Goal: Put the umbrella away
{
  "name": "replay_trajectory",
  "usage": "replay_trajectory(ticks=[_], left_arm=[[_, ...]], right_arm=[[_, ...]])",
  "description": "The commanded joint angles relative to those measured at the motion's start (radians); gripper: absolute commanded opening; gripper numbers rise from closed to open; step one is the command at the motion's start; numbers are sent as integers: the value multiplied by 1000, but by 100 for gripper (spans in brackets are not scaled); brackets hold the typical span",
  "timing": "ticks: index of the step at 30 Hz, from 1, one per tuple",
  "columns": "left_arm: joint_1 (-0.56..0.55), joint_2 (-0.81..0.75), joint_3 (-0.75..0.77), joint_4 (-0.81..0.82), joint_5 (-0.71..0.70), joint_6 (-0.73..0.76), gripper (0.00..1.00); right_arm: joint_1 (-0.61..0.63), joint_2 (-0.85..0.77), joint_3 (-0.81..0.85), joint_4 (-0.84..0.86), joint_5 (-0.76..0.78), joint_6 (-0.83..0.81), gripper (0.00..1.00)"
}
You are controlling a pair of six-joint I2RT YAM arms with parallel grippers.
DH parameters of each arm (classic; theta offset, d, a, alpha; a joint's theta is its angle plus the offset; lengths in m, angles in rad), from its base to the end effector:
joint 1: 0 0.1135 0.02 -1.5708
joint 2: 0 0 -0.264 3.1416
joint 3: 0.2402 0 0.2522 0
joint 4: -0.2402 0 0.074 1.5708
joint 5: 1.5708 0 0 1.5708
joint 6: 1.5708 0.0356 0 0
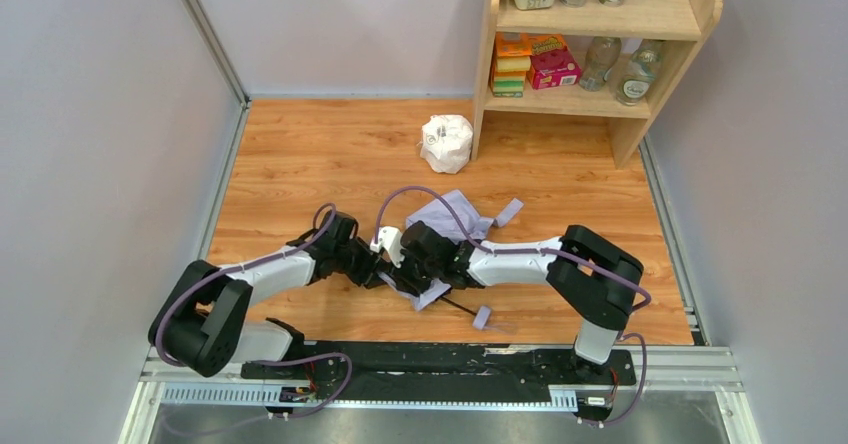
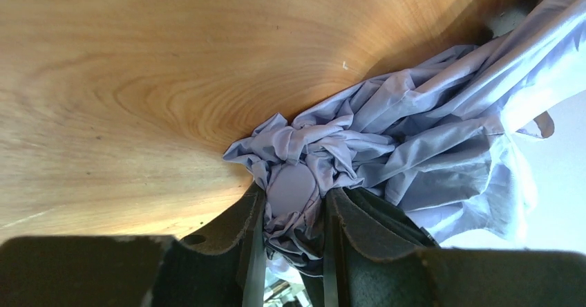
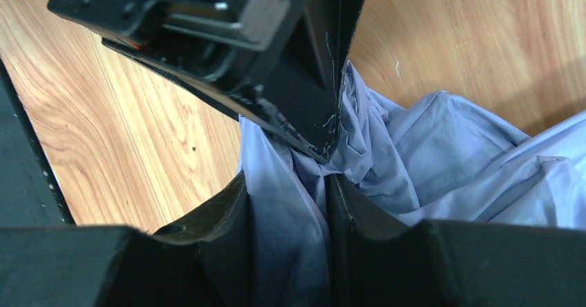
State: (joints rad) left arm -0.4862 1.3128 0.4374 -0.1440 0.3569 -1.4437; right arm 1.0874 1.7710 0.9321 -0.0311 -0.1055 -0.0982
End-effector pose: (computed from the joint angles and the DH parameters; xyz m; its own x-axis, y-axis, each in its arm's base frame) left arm 0.1815 -0.1100 0.1277 -0.6903 -0.6864 0.2288 -0.6710 0.4890 -0.5574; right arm 0.1600 0.3129 0.1465 -0.2641 -0.7129 -0.6496 -0.9425 0.3338 0.0169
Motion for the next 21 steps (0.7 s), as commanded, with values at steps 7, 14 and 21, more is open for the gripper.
replay_trajectory(ticks=[7, 14, 21], left_arm=[[205, -275, 35, -117, -24, 383, 74], [268, -546, 1, -189, -27, 399, 76], [232, -546, -178, -49, 165, 31, 76]], right_arm=[[-185, 183, -27, -213, -379, 78, 0], [-280, 313, 91, -297, -563, 163, 0], [-374, 452, 186, -297, -669, 288, 0]])
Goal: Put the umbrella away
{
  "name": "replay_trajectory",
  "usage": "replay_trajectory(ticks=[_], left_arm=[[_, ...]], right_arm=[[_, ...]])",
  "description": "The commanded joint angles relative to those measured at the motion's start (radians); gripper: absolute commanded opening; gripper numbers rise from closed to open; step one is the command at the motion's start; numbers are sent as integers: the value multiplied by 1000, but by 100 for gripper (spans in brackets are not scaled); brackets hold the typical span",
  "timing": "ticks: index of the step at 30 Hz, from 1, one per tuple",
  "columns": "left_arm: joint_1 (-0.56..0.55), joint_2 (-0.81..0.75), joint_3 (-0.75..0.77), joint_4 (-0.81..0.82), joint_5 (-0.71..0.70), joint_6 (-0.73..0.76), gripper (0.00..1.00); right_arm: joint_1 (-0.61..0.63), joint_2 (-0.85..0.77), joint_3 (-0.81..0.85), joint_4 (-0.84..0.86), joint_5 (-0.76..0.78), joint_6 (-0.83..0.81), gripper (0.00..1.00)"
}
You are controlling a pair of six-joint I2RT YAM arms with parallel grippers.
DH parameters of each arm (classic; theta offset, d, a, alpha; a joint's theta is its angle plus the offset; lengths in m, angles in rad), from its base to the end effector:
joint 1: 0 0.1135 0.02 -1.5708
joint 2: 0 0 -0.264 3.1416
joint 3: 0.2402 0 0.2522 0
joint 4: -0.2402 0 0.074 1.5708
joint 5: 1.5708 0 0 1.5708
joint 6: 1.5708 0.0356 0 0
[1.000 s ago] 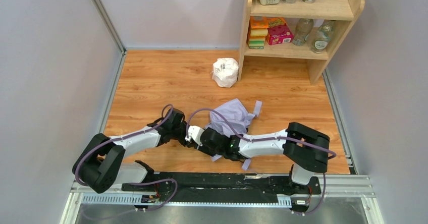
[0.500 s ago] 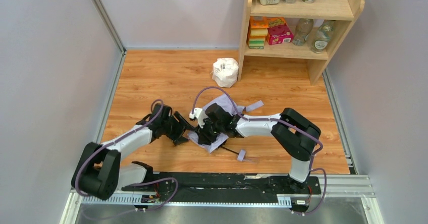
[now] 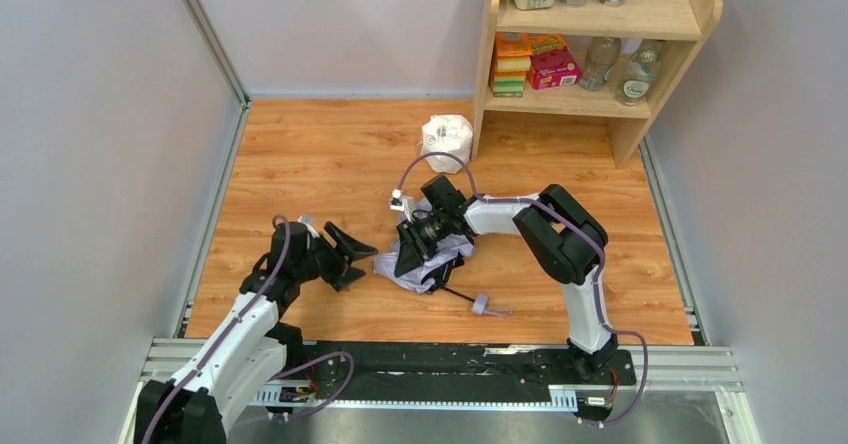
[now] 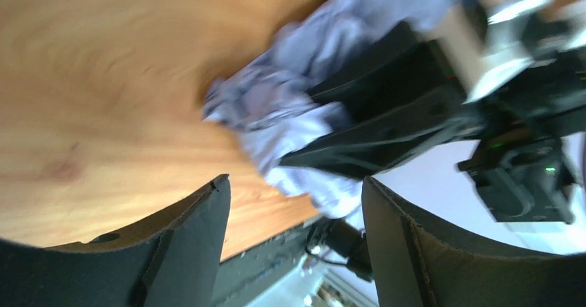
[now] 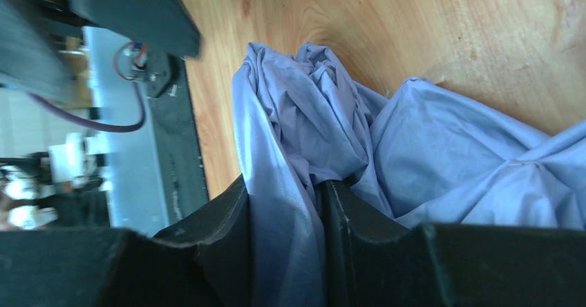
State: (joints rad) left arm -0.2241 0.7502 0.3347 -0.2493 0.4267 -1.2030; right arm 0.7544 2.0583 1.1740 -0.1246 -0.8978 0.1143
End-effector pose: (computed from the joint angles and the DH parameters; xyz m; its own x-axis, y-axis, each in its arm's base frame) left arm 0.1517 -0.0497 0.1839 -0.7014 -0.7114 -0.0448 -0.3743 0.4210 -0.8262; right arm 0.2699 0.2919 0.1139 -0.6959 -0.5565 -0.4538 -0.6554 0.2339 0.7182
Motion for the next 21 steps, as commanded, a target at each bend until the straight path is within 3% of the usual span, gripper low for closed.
replay_trajectory(ticks=[1, 6, 14, 21], left_arm=[[-43, 14, -79, 54, 58, -231, 76], [-118, 50, -86, 108, -66, -371, 77], [-162, 323, -31, 199, -91, -432, 77], [-230, 454, 0, 280, -203, -441, 78]], right_arm=[[-49, 169, -51, -195, 111, 84, 0], [-55, 163, -42, -172, 103, 99, 0], [-55, 146, -65, -122, 105, 113, 0], [-53, 141, -57, -116, 96, 104, 0]])
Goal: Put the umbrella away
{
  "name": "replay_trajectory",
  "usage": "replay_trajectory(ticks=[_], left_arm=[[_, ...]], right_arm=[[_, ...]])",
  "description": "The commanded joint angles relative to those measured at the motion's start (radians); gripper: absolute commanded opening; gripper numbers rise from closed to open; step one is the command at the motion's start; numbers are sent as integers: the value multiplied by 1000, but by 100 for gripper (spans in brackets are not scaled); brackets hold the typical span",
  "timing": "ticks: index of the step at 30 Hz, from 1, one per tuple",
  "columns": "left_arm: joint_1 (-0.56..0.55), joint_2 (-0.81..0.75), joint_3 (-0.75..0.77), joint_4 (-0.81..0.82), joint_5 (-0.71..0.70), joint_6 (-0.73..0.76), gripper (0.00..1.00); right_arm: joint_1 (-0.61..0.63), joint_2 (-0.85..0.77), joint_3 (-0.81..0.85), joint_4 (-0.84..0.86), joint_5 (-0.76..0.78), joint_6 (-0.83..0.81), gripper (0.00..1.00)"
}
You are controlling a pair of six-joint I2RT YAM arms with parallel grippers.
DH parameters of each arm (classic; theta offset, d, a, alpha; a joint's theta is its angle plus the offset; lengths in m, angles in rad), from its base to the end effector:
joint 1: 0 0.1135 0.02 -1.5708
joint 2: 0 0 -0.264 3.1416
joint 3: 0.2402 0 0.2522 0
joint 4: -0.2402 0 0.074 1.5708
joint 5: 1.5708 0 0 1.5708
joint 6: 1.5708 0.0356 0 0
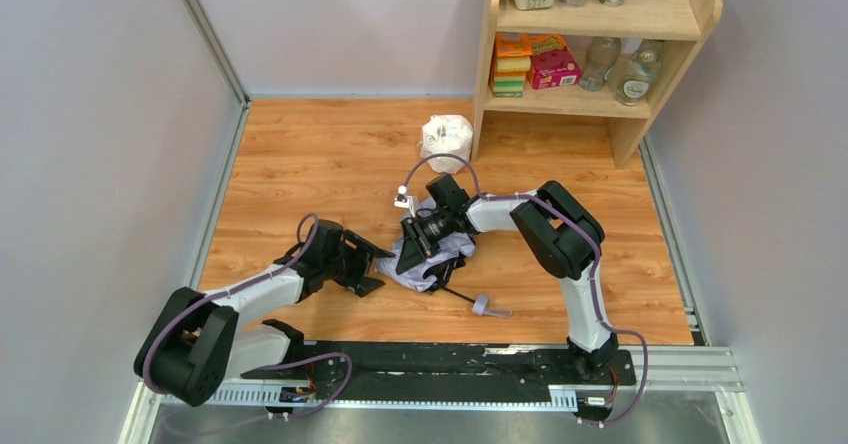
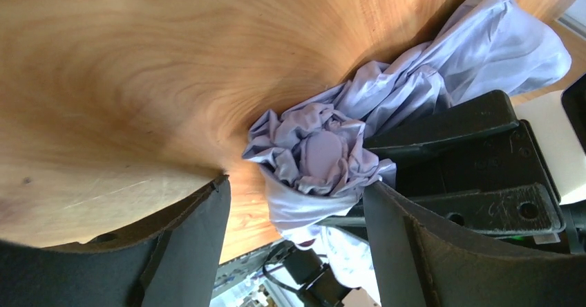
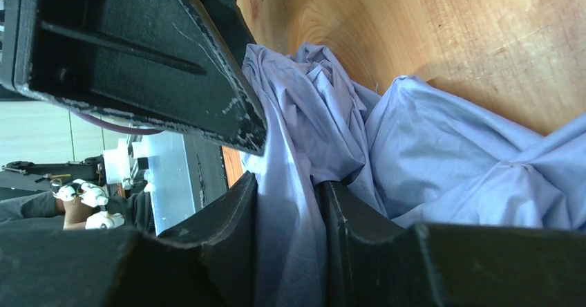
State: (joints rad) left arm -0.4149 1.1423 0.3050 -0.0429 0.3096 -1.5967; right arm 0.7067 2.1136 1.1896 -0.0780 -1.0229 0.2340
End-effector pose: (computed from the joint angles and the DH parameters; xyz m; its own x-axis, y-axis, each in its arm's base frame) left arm 0.1673 -0.0856 0.1287 -0.5431 -0.8012 0.2513 -0.7198 0.2901 -0.6307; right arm 0.2858 0.2840 0.1023 -0.7828 -0.5095 -0.3572 -0.5206 0.2218 0.8245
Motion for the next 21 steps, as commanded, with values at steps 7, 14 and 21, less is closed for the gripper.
replay_trajectory(ticks=[7, 14, 21], left_arm=[[-110, 258, -1, 136, -150, -25, 67], [-110, 240, -109, 118, -171, 47, 22], [-110, 185, -95, 2, -179, 128, 0]], right_arm=[[10, 68, -61, -164, 211, -39, 0], [11, -12, -50, -209, 242, -88, 1], [11, -226, 21, -365, 449, -110, 66]])
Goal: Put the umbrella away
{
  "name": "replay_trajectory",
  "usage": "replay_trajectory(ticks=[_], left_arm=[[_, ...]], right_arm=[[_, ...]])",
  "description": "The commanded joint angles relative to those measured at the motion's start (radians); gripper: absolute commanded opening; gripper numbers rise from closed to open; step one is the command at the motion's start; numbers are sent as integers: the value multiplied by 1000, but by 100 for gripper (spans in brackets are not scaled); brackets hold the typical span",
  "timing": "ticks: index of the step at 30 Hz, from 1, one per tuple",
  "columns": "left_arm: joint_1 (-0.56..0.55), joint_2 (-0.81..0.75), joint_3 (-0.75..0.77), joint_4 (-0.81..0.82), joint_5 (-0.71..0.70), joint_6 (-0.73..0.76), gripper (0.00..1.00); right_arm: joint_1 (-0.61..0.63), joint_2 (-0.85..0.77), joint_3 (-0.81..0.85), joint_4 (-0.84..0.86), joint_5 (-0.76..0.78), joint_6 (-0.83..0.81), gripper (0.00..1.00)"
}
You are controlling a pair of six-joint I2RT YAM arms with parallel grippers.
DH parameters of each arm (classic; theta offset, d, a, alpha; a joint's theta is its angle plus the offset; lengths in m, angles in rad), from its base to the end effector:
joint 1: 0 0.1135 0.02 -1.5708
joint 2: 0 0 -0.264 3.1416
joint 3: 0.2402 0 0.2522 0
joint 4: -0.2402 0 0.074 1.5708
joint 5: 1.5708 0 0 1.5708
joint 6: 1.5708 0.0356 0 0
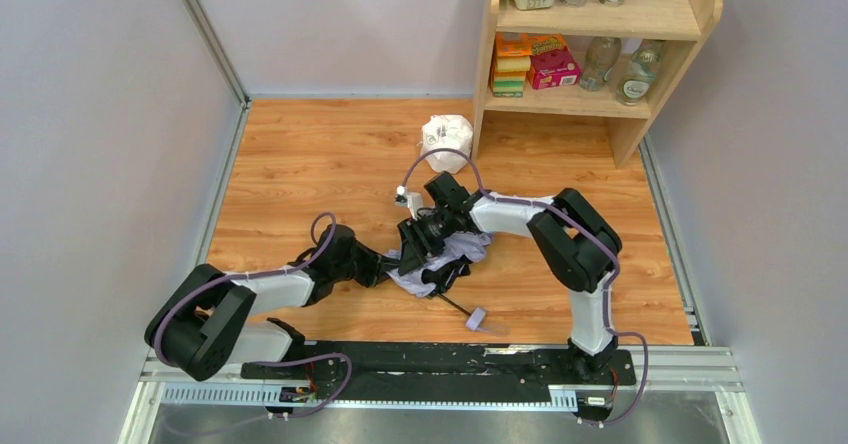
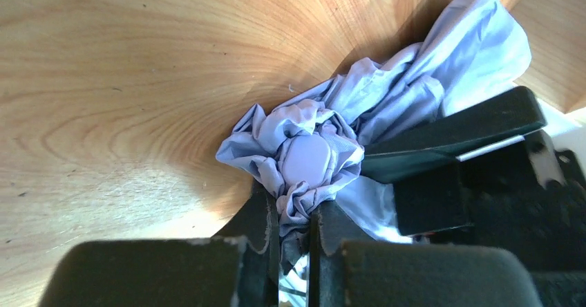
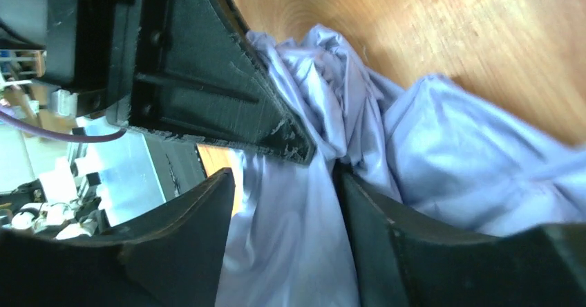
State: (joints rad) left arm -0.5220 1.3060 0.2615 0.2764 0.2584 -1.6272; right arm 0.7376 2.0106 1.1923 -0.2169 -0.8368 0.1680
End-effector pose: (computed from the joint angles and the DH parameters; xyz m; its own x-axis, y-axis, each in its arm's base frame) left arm 0.1721 -0.1095 0.1113 -0.6064 -0.7647 0.2178 -0.6374 0.3038 -0.7081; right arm 0.2735 0.2842 0.1304 -0.7497 -0.5299 -0.3964 -0.6142 0.3342 0.7149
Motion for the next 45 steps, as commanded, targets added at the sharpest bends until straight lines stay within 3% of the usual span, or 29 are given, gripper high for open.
replay_trajectory(ticks=[1, 3, 6, 11, 13, 17, 21, 25, 29, 32, 34, 37, 39, 42, 45], left_arm=[[-3, 16, -44, -351, -128, 168, 0], [-3, 13, -30, -393, -127, 176, 0], [-1, 10, 17, -460, -116, 199, 0], [-3, 59, 132, -621, -65, 228, 0], [-3, 78, 156, -641, -67, 250, 0], [-3, 49, 110, -557, -61, 256, 0], [-1, 21, 76, -484, -53, 274, 0], [-3, -10, 51, -459, -36, 276, 0], [-3, -28, 58, -470, -31, 286, 0], [-3, -40, 65, -480, -24, 297, 0], [-3, -51, 65, -496, -30, 303, 0], [-3, -73, 64, -525, -44, 309, 0], [-3, -80, 61, -537, -51, 309, 0], [-3, -71, 59, -528, -57, 313, 0], [-3, -42, 80, -529, -50, 332, 0]], right_arm=[[-21, -166, 35, -261, 300, -53, 73], [-11, -245, 65, -324, 414, -68, 88], [61, -386, 43, -349, 572, -108, 100], [285, -594, -239, -93, 943, -163, 100], [255, -654, -299, -68, 1101, 7, 100], [-38, -745, -368, -151, 918, 410, 100], [-160, -846, -485, -89, 900, 527, 100], [-331, -839, -601, 18, 699, 640, 93], [-368, -774, -661, 198, 562, 718, 79], [-365, -736, -689, 336, 565, 731, 72], [-365, -705, -662, 341, 568, 688, 63], [-356, -733, -629, 305, 564, 651, 25], [-296, -797, -582, 156, 672, 595, 7], [-189, -881, -510, 18, 827, 513, 0], [-101, -911, -456, 25, 897, 440, 0]])
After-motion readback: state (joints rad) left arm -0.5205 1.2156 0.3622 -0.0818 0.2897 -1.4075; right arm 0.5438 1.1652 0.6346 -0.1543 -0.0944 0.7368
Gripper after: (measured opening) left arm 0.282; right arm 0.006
